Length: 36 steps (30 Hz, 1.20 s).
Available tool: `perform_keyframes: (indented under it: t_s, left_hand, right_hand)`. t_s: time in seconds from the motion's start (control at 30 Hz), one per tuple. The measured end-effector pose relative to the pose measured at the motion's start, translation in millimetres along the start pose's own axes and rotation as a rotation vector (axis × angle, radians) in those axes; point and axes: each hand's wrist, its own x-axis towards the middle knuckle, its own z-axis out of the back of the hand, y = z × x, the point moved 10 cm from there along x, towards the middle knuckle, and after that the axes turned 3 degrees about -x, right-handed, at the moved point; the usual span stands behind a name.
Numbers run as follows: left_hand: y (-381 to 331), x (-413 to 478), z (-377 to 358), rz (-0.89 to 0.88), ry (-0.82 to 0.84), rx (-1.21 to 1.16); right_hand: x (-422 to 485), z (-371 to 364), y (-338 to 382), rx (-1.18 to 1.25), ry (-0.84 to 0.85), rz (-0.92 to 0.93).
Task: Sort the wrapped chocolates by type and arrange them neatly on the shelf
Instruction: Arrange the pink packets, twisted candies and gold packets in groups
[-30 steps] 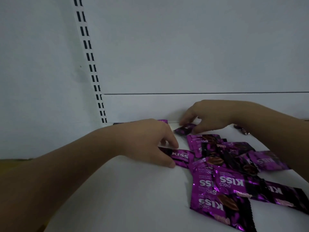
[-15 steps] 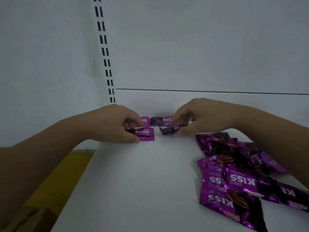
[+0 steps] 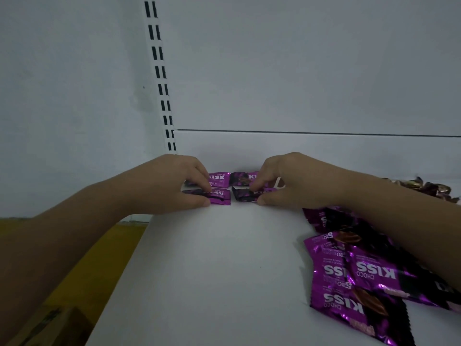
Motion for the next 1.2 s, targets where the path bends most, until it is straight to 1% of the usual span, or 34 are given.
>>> perform_keyframes:
  t_s: [0.27,0.57,0.63,0.7,0.77,0.83,0.9,1.0,1.1,1.2]
  left_hand:
    - [2.0,-3.6,2.3,0.002,-0.058,-0.055]
    - [2.0,-6.6,2.3,0.026,-0.076,-0.034]
    - [-0.5,-7.7,3.9,0.025,-0.076,-0.044]
    - [-5.9,-6.9,8.3,0.019,-0.096,-0.059]
    - [-18.4,-3.5,14.1,-0.007,-0.123,-0.076]
    - [-40.9,2.2,15.8,-0.05,-0.124,-0.094]
    - [-71.8,10.3,10.9,-0.122,-0.09,-0.075]
    - [-116.1,27.3,-3.8,-0.213,0.0,0.002]
    - [-136.6,49.5,-17.6,-0.184,0.058,0.001]
    - [-145.7,67.6,-30.9,-0.127,0.128,-0.085]
  right_hand:
    - [2.3,-0.9,1.9,-0.002,-0.041,0.001]
    - [-2.9,2.6,8.3,-0.025,-0.055,0.004]
    - [-7.0,8.4,9.0,-0.018,-0.053,0.009]
    - [-13.7,21.5,1.9,0.003,-0.063,-0.027]
    - [-24.1,33.1,-12.2,0.018,-0.019,-0.105]
    - [-38.6,36.1,-26.3,0.005,0.1,-0.178]
    - [-54.9,37.6,-36.3,-0.011,0.191,-0.221]
    - [-77.5,39.2,-50.4,-0.036,0.256,-0.298]
    - [-91.2,31.0,-59.0,-0.063,0.316,-0.345]
    - [-94.6,21.3,-61.0,0.007,0.313,-0.328]
